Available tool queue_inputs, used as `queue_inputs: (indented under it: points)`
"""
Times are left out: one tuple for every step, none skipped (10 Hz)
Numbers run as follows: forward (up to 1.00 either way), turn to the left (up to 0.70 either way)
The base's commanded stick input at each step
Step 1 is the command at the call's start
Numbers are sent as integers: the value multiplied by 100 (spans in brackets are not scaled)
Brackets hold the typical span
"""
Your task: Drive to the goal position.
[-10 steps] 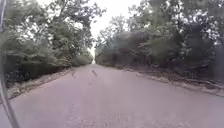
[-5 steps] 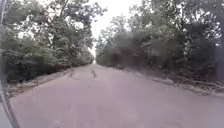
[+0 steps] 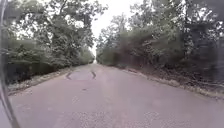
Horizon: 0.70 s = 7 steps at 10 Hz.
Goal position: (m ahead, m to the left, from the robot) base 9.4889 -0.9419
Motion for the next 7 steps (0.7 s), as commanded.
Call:
queue_inputs:
  points:
    - [70, 0]
    - [70, 0]
    - [70, 0]
    - [70, 0]
    - [70, 0]
    - [70, 0]
    - [70, 0]
